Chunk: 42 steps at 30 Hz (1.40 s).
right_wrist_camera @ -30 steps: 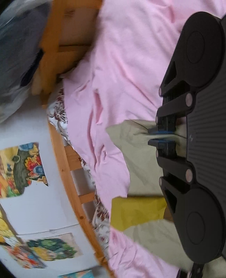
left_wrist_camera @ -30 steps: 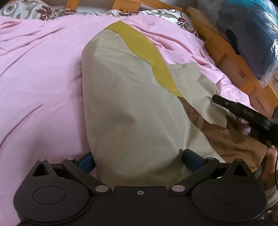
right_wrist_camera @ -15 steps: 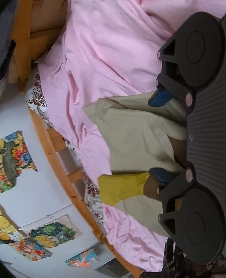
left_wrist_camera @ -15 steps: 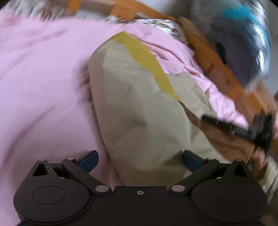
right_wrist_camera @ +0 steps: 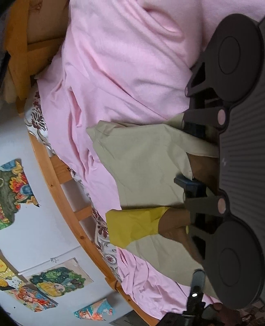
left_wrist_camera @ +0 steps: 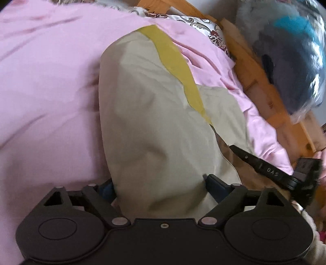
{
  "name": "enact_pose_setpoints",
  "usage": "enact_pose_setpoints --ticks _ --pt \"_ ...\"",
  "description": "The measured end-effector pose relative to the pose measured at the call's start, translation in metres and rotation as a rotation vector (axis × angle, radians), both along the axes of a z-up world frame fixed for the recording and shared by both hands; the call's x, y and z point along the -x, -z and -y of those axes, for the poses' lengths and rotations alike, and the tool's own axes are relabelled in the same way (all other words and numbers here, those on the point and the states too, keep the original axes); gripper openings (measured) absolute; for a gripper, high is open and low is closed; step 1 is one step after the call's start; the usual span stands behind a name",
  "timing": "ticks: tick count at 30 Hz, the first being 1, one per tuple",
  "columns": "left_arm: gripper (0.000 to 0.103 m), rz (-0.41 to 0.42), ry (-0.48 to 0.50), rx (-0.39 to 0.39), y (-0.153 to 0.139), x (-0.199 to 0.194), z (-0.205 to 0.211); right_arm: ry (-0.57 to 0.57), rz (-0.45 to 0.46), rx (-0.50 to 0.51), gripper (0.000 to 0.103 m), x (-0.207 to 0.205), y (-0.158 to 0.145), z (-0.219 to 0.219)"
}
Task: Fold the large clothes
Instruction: 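Lift the bundle end with both grippers and fold it back over the bundle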
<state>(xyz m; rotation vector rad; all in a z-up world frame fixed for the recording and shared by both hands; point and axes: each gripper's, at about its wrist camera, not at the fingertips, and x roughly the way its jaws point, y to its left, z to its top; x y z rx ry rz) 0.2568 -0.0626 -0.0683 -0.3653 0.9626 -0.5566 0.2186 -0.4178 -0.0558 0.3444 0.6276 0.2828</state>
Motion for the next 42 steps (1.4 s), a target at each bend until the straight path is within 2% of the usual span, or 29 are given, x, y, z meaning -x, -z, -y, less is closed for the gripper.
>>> enact_pose_setpoints --ticks 4,9,12,15,21,28,32,36,39,42 --pt "0.074 0.046 0.013 -0.078 -0.016 0.006 0.011 0.027 0.031 -0.001 0.022 0.008 -0.005 -0.005" --pt "0.050 0.138 0.033 -0.174 -0.031 0.018 0.020 0.014 0.084 -0.016 0.012 0.017 -0.022 -0.012" --pt "0.043 0.191 0.050 -0.186 -0.044 0.026 0.018 -0.060 0.151 0.019 0.008 0.025 -0.042 -0.031" --pt "0.041 0.235 0.053 -0.194 -0.055 0.031 0.010 -0.117 0.218 0.062 0.008 0.031 -0.061 -0.052" --pt "0.040 0.277 -0.016 -0.211 -0.082 0.021 -0.026 -0.167 0.292 0.058 0.008 0.014 -0.087 -0.089" --pt "0.040 0.301 -0.098 -0.318 -0.110 -0.010 -0.073 -0.214 0.346 0.011 0.008 -0.037 -0.097 -0.149" --pt "0.041 0.268 -0.116 -0.357 -0.088 -0.024 -0.090 -0.215 0.310 0.019 0.008 -0.066 -0.077 -0.172" --pt "0.049 0.200 -0.153 -0.382 -0.050 -0.025 -0.097 -0.158 0.165 0.053 0.010 -0.085 -0.038 -0.177" --pt "0.054 0.213 -0.167 -0.363 -0.050 -0.020 -0.100 -0.107 0.108 0.054 0.016 -0.083 -0.021 -0.165" --pt "0.062 0.203 -0.167 -0.406 -0.052 -0.022 -0.091 -0.084 0.098 0.045 0.040 -0.078 -0.021 -0.151"
